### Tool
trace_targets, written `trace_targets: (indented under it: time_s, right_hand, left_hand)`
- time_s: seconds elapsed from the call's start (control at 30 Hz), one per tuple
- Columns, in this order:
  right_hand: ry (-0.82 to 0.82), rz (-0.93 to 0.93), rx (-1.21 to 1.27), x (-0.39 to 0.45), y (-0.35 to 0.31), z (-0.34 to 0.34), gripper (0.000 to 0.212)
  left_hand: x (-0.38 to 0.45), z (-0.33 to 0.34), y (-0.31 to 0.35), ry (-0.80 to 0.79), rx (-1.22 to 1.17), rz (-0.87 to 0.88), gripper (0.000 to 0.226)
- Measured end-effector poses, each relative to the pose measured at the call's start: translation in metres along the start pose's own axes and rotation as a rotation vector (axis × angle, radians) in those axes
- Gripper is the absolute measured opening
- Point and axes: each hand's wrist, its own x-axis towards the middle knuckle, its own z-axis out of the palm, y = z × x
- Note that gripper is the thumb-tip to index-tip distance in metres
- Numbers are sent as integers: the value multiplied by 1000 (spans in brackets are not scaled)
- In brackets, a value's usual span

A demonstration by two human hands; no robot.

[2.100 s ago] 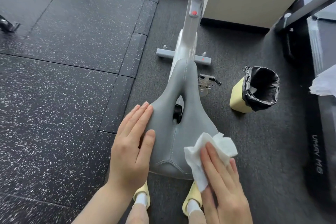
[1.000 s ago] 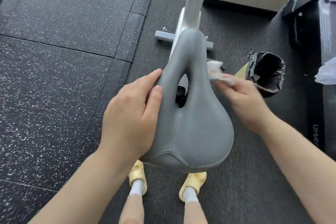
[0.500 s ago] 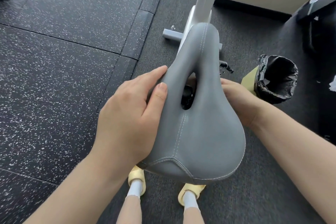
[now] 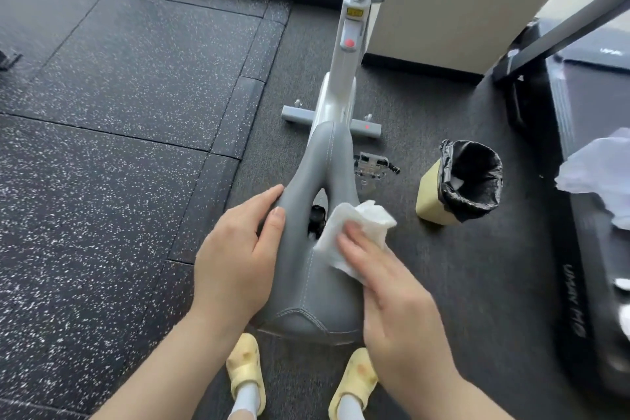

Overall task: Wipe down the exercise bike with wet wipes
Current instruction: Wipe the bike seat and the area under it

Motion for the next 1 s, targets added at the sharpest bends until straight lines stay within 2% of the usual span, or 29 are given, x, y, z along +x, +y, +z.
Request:
trace_targets:
  time_s: [0.07, 0.1, 0.17, 0.27, 0.33, 0.47, 0.57, 0.63, 0.77, 0.87, 1.0]
  right_hand:
    - [-86, -145, -262, -4, -6, 14, 55]
    - [-128, -158, -353, 4, -11, 17, 52]
    - [-197, -124, -609, 32, -33, 20, 45]
    - [-482, -74, -982, 70, -51, 21, 43]
    - [-631, -66, -1090, 83, -56, 17, 42]
    - [-803, -162, -1163, 92, -56, 6, 36]
    - [-865, -139, -1184, 98, -56, 2, 34]
    - [-738, -96, -1127, 86, -54, 13, 36]
    - [-198, -87, -808, 36, -41, 32, 47]
    - [-52, -34, -554, -4, -42, 35, 47]
    - [134, -90, -285, -28, -48, 46, 48]
  left_hand:
    - [0, -1, -3, 29, -103, -61, 40]
    - [0, -2, -5, 33, -145, -86, 34]
    - [1, -2, -7, 36, -182, -90, 28]
    - [2, -3, -8, 20, -185, -85, 29]
    - [2, -3, -10, 7, -192, -69, 32]
    - [1, -5, -13, -30, -174, -28, 31]
    - [1, -5, -14, -42, -179, -5, 32]
    - [0, -6, -14, -41, -194, 2, 32]
    - [1, -8, -16, -58, -218, 70, 31]
    - [3, -9, -21, -104, -260, 70, 32]
    - [8, -15, -31, -219, -380, 38, 32]
